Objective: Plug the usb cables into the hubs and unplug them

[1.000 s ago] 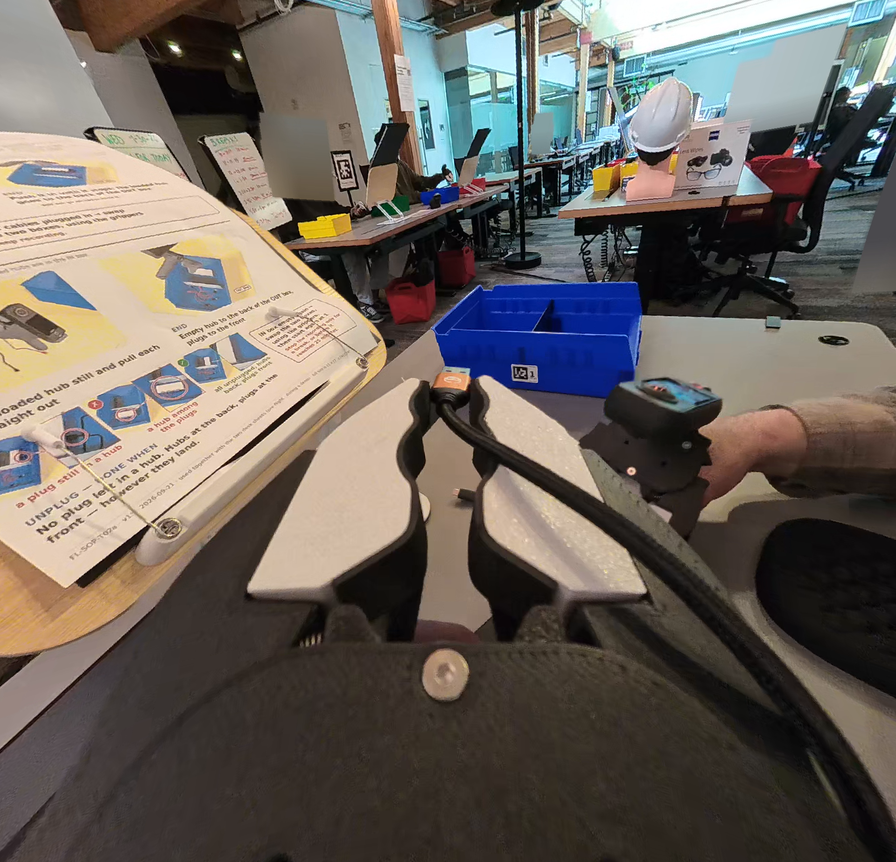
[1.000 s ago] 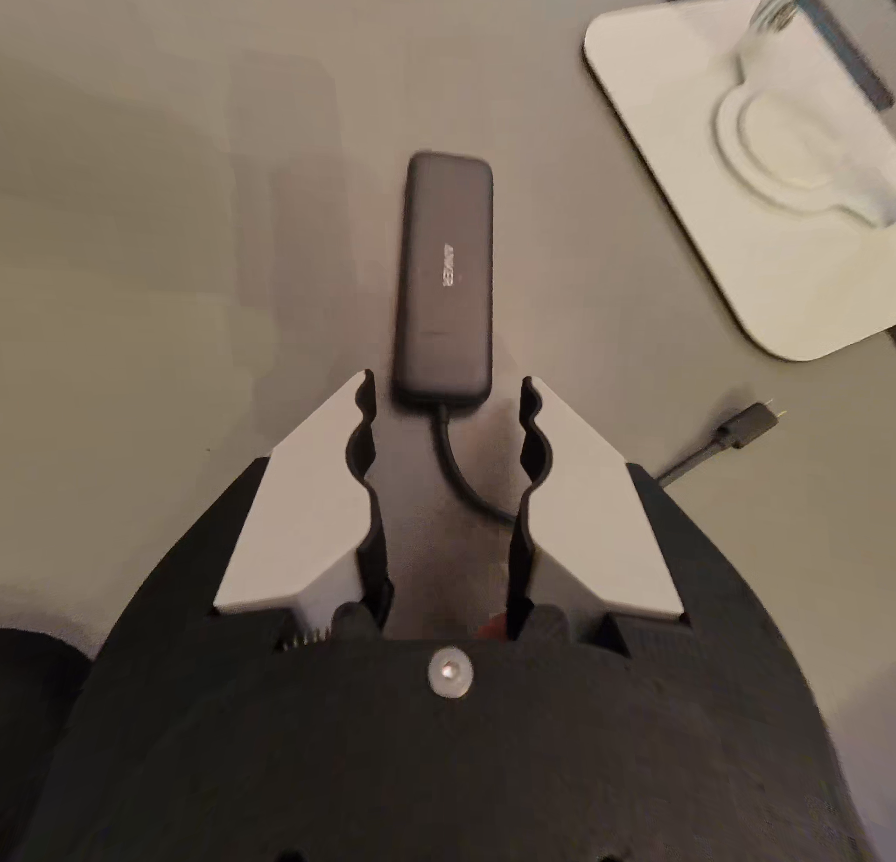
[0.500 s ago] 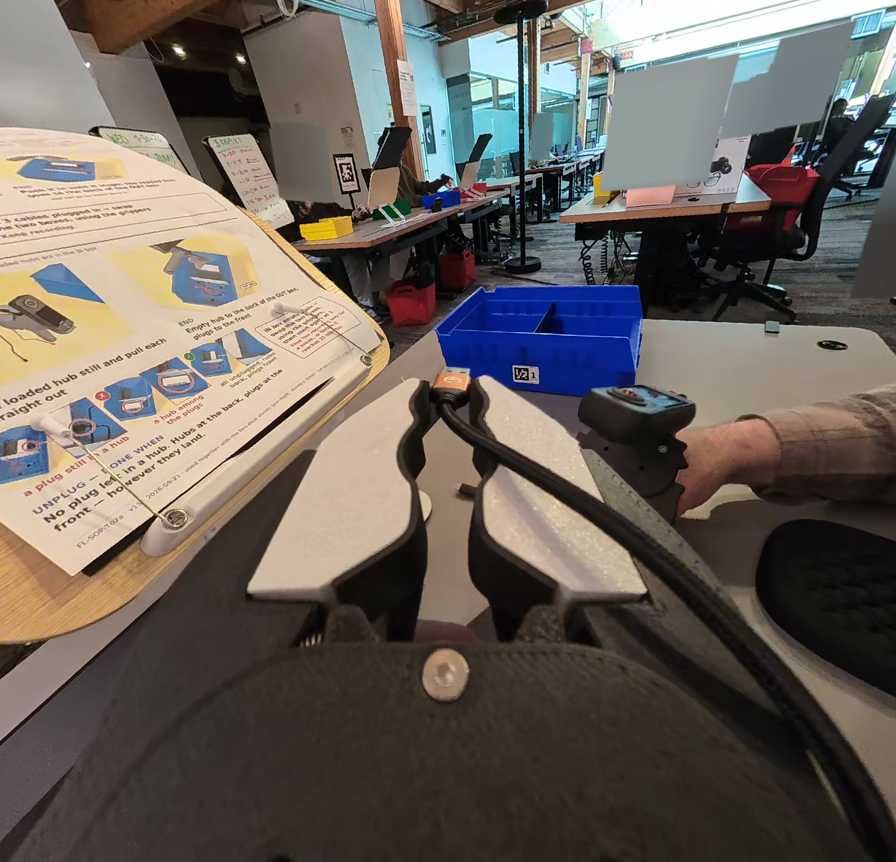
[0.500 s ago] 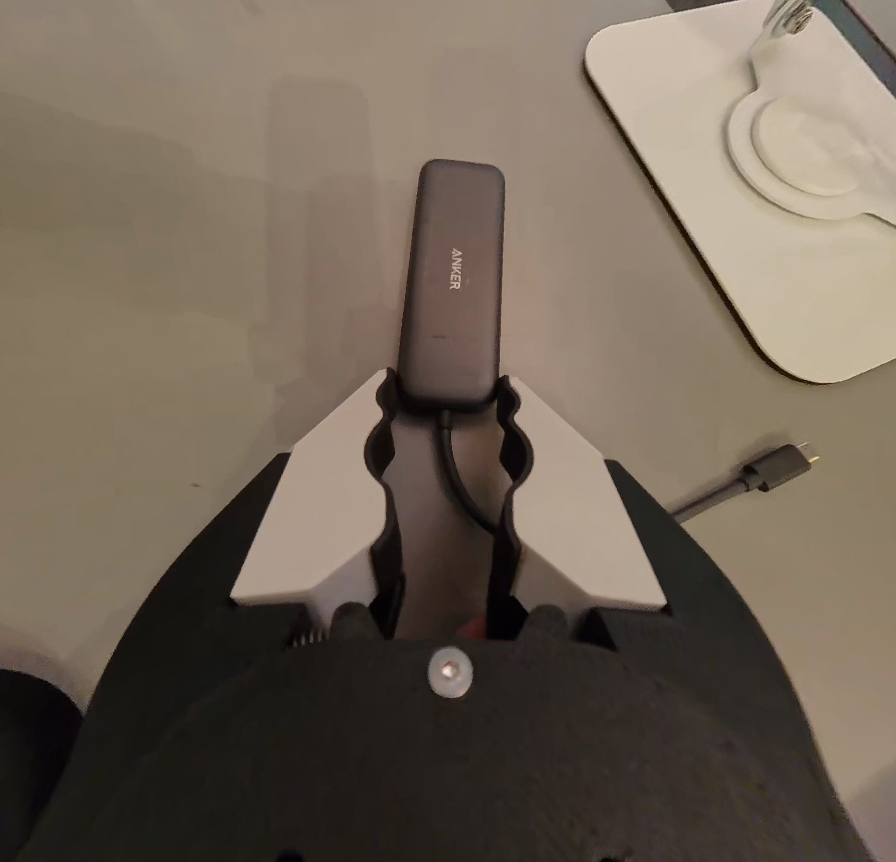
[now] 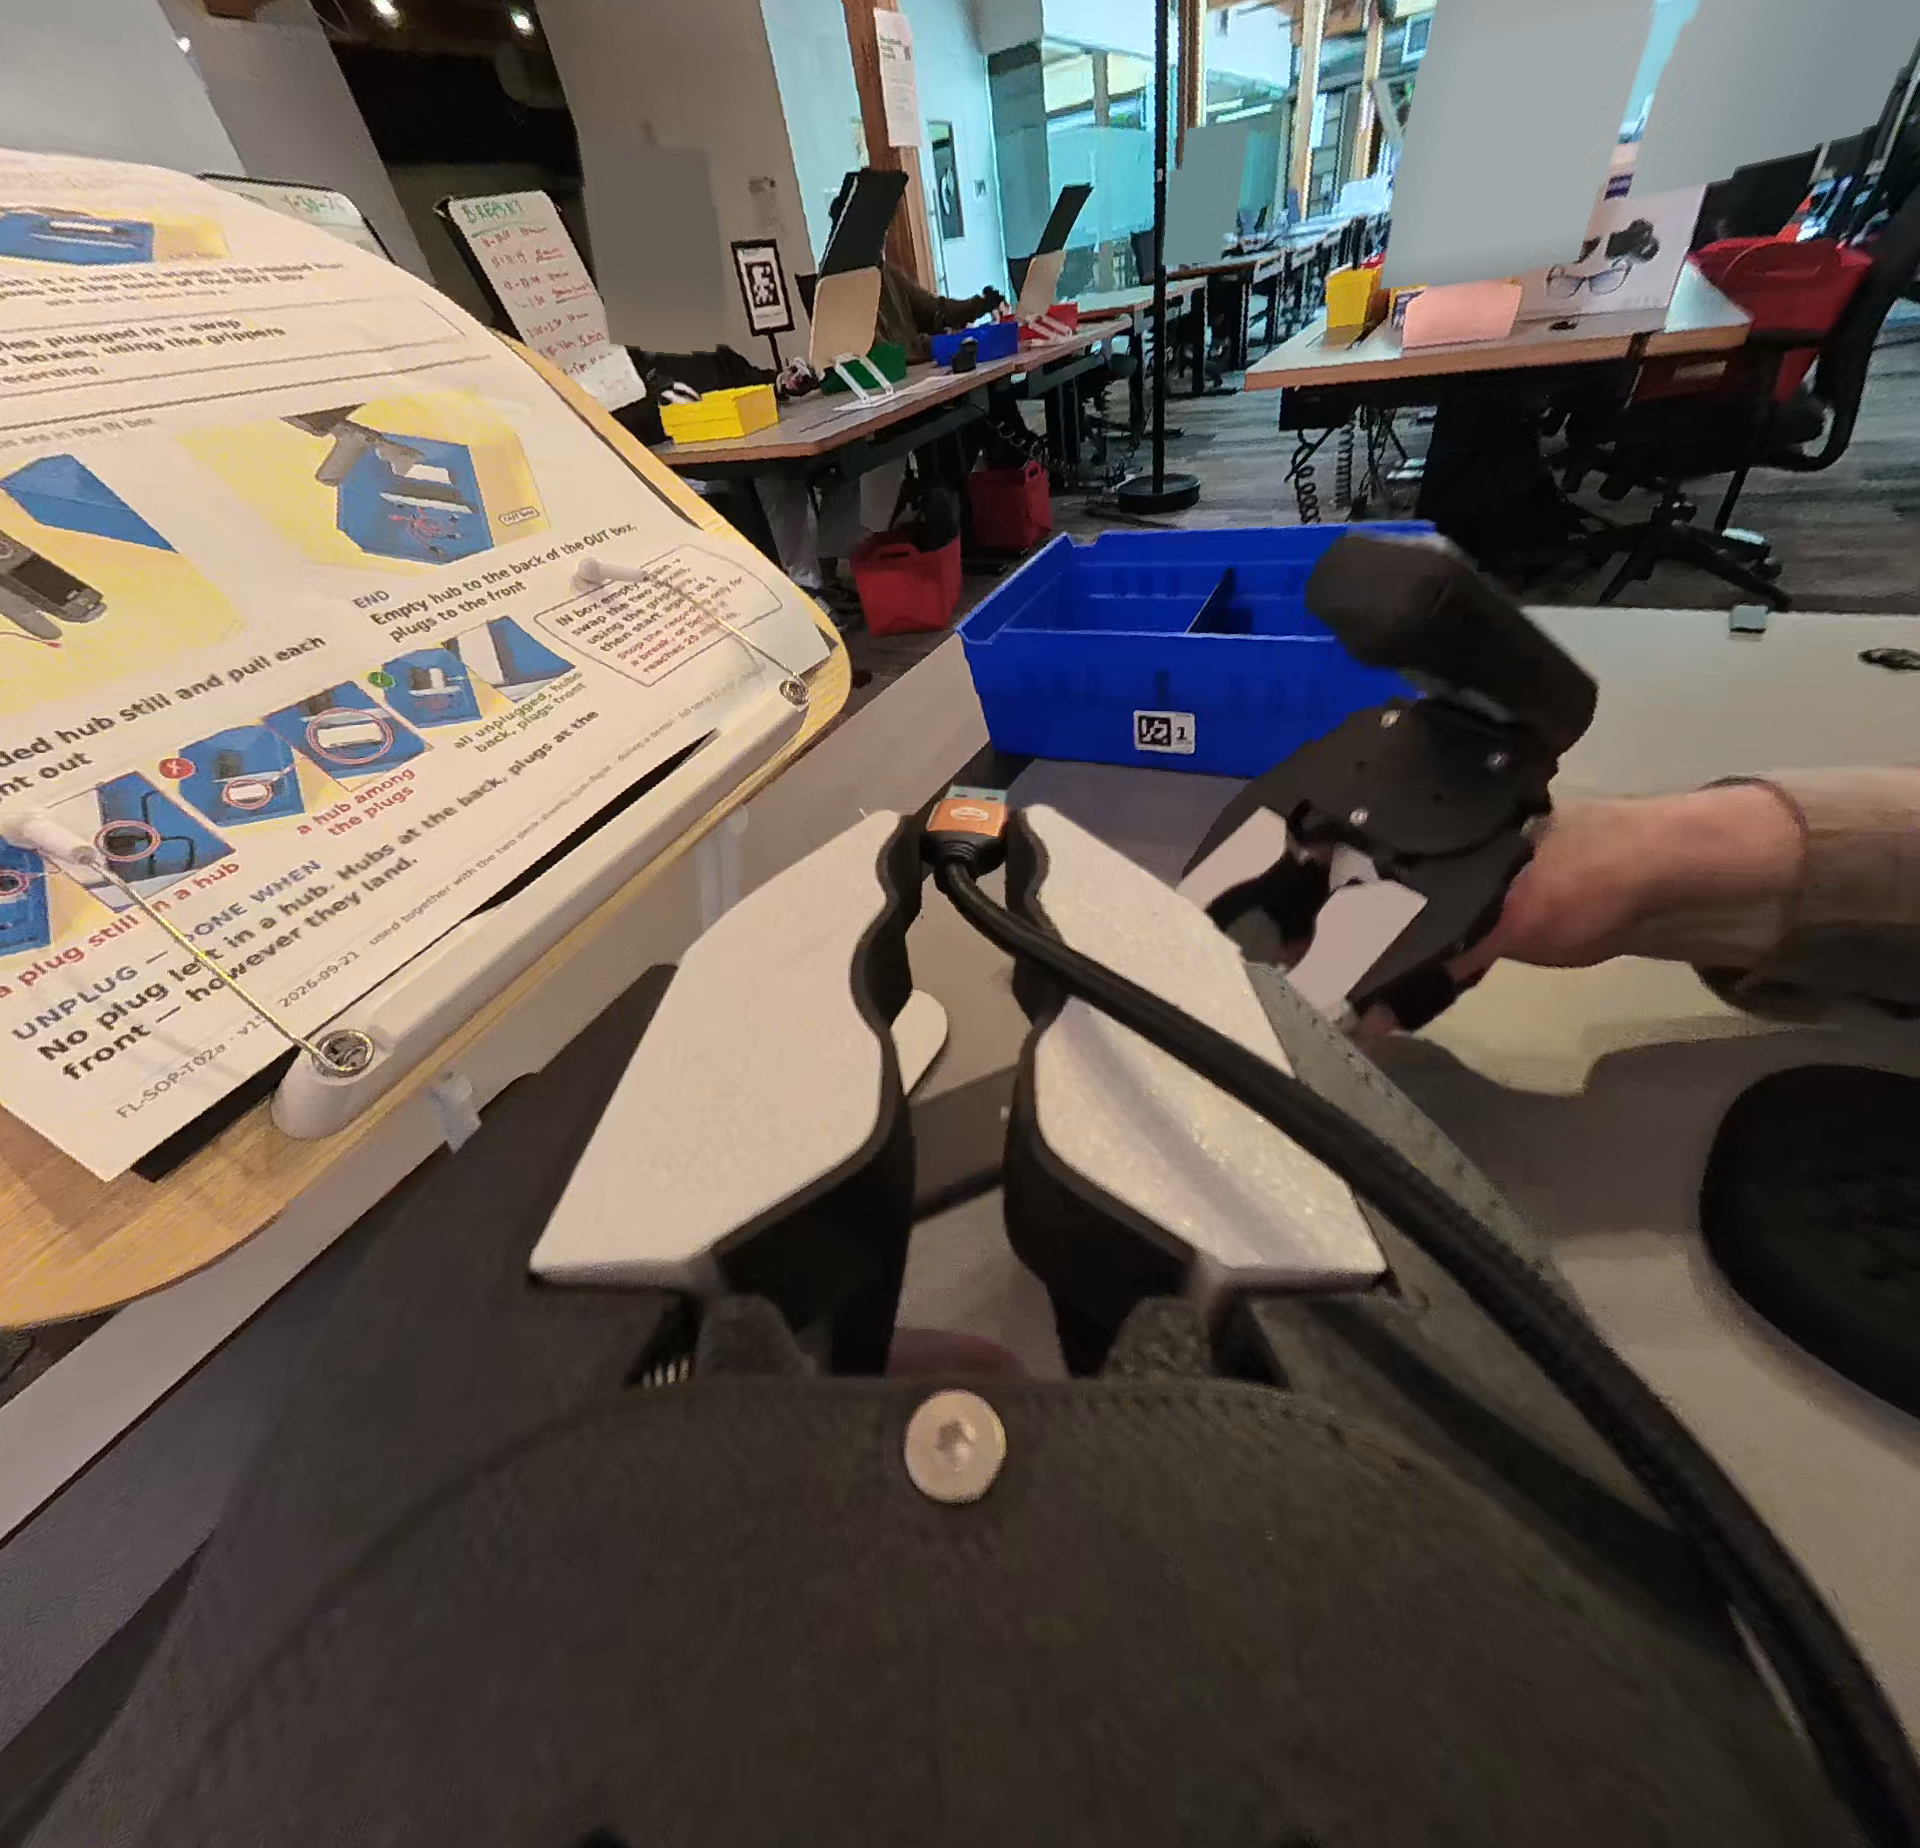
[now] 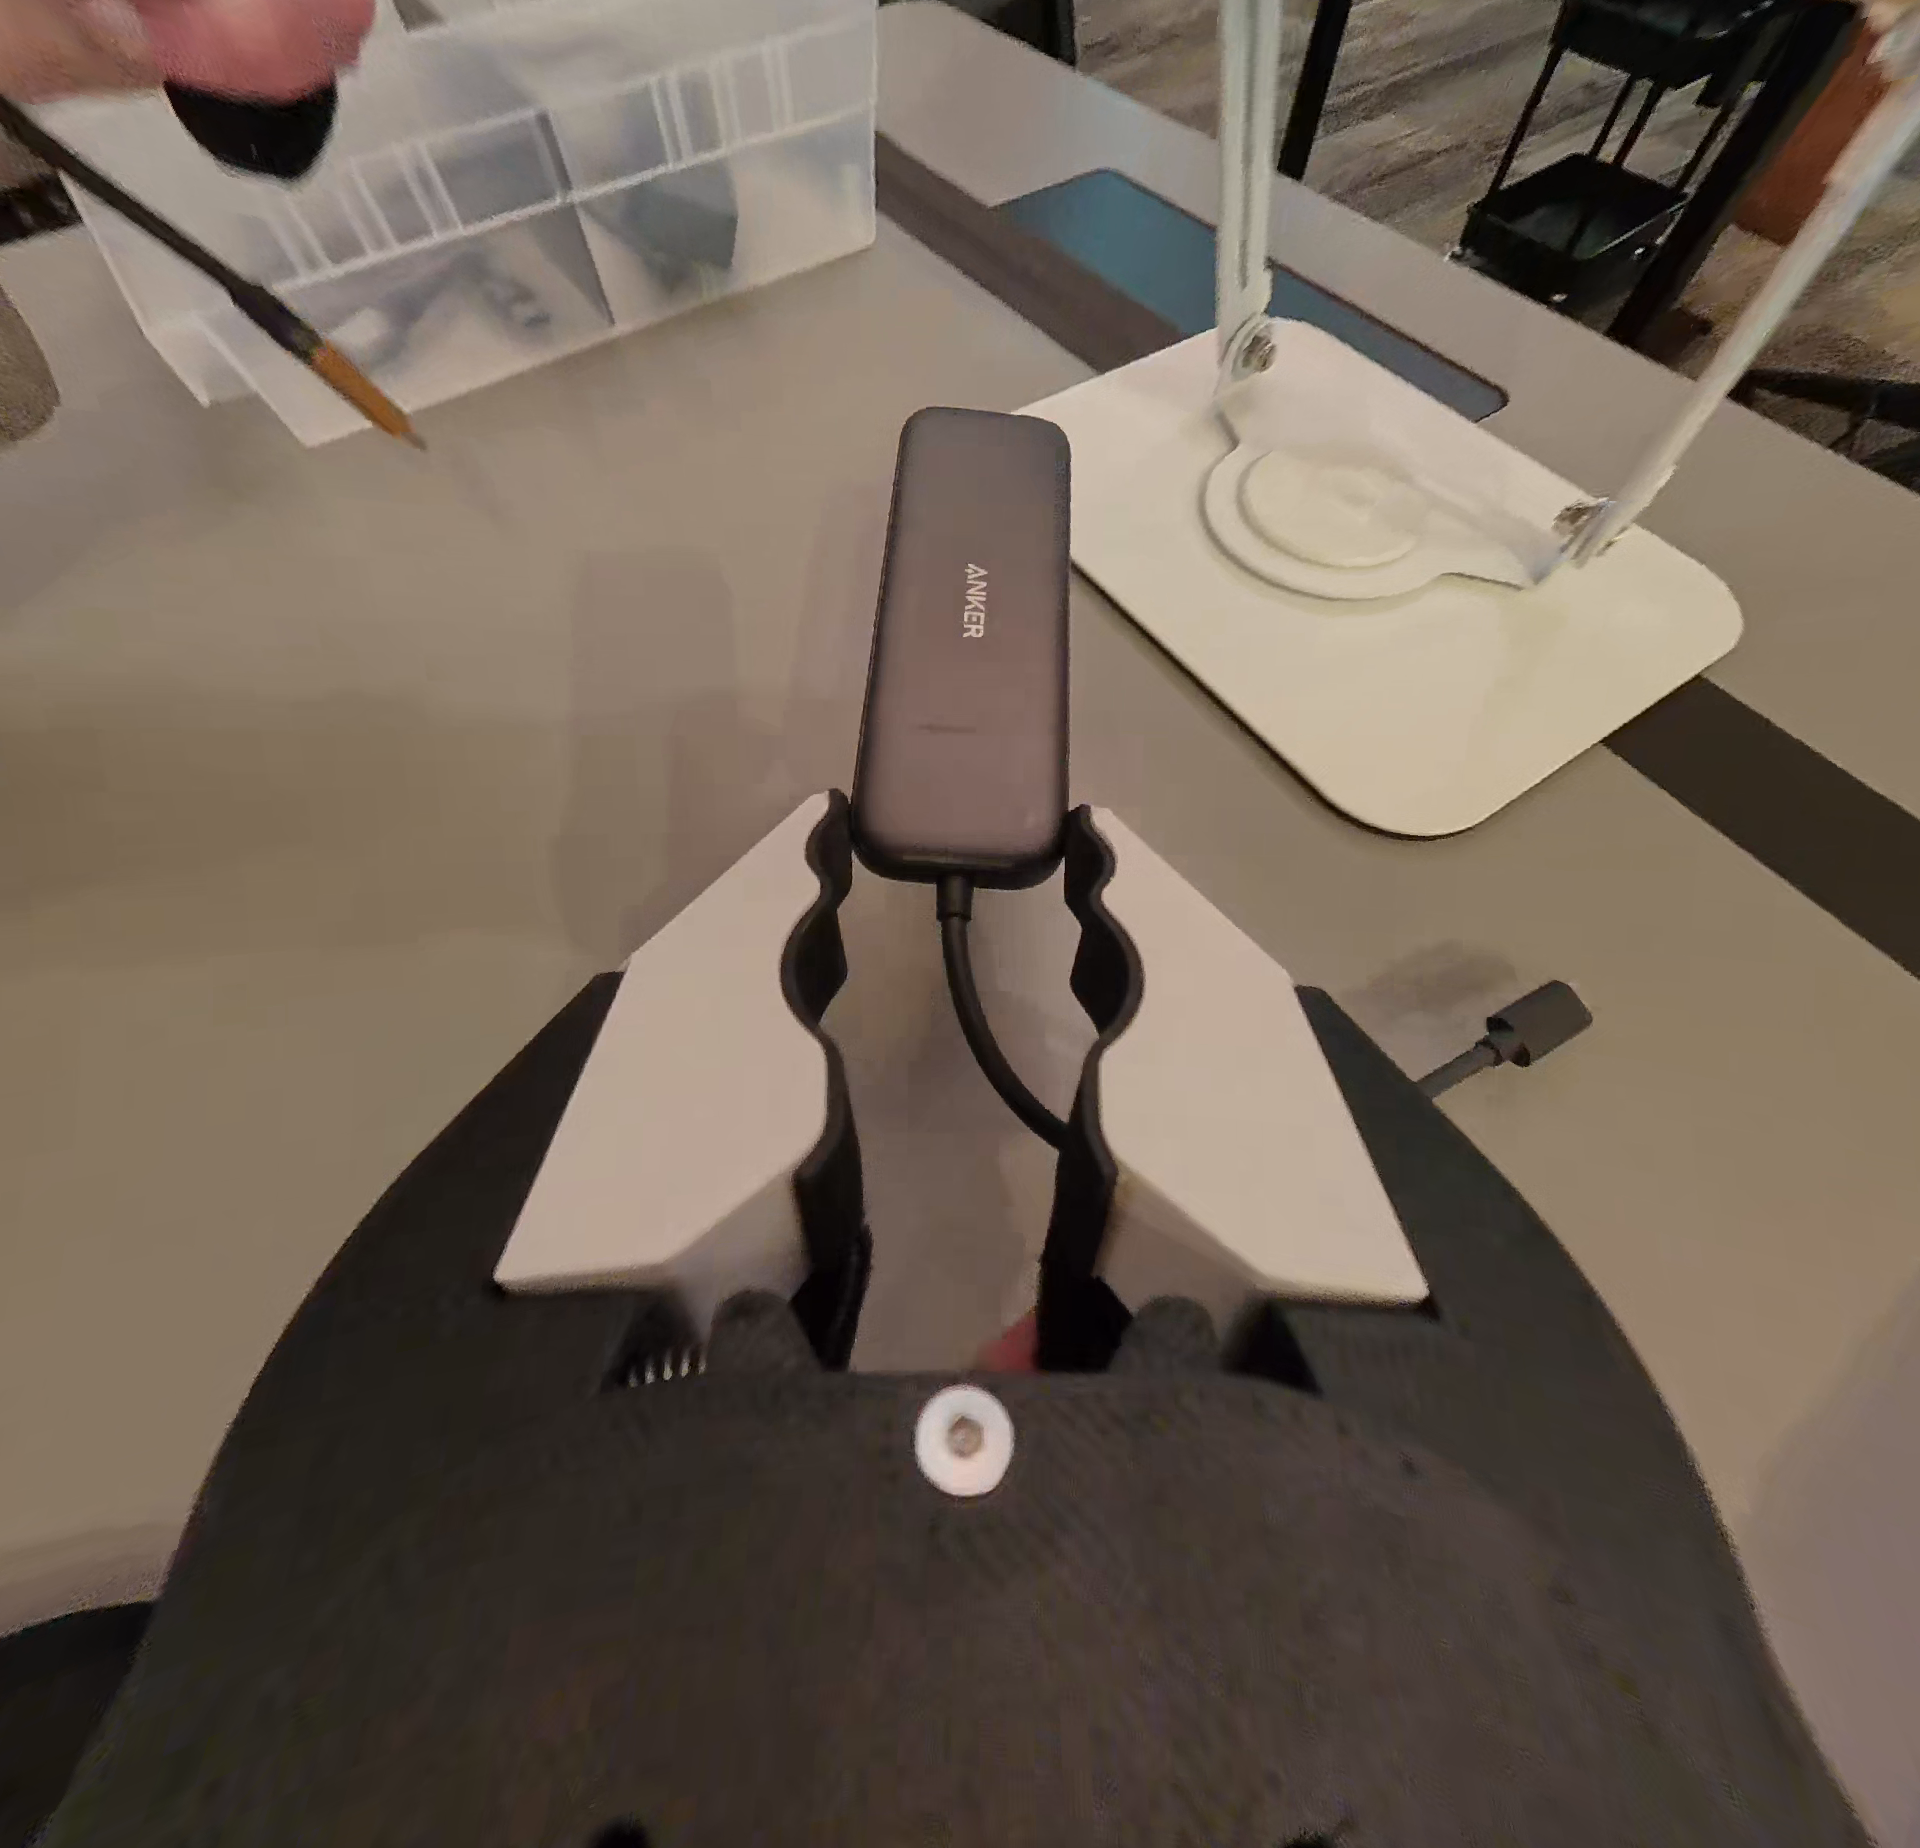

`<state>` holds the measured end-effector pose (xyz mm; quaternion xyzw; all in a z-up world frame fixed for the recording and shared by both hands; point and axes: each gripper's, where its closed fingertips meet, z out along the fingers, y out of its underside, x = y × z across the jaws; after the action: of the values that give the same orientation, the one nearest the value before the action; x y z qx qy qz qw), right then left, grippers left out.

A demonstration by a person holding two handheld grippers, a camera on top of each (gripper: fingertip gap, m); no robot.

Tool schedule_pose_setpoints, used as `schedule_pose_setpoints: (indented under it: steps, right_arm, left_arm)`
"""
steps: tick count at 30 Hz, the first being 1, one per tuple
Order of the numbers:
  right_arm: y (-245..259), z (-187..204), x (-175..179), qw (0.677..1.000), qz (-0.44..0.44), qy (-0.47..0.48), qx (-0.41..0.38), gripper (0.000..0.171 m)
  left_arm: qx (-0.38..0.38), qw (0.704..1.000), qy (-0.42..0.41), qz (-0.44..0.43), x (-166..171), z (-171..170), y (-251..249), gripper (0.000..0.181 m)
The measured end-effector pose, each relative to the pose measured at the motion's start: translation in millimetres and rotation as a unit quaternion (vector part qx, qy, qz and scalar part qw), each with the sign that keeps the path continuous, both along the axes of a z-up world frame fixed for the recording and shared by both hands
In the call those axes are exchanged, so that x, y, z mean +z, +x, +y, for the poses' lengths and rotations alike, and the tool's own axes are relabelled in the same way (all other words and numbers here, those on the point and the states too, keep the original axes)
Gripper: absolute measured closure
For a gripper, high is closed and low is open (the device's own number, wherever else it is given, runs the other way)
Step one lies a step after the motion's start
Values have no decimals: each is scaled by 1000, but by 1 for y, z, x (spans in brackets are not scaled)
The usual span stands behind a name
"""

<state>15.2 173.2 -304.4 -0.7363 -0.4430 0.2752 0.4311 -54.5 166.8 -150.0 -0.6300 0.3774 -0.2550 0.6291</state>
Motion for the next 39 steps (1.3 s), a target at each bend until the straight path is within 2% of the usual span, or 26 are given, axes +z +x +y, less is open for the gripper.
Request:
schedule_pose_setpoints:
  steps: [9,16,28,34,39]
  right_arm:
    - [13,19,43,997,56,-5,-53,132]
    - [24,30,75,993,80,-8,-89,132]
    - [-6,26,138,994,55,31,-92,132]
    - [-19,28,148,991,67,32,-113,132]
    - [-30,31,150,993,20,39,-108,132]
  left_arm:
    - [35,999,16,25,-31,13,20,166]
    - [73,995,58,29,-34,17,30,166]
    - [110,990,85,8,5,15,2,166]
    - [115,990,78,-1,5,16,3,166]
    - [128,988,82,-12,17,17,-11,166]
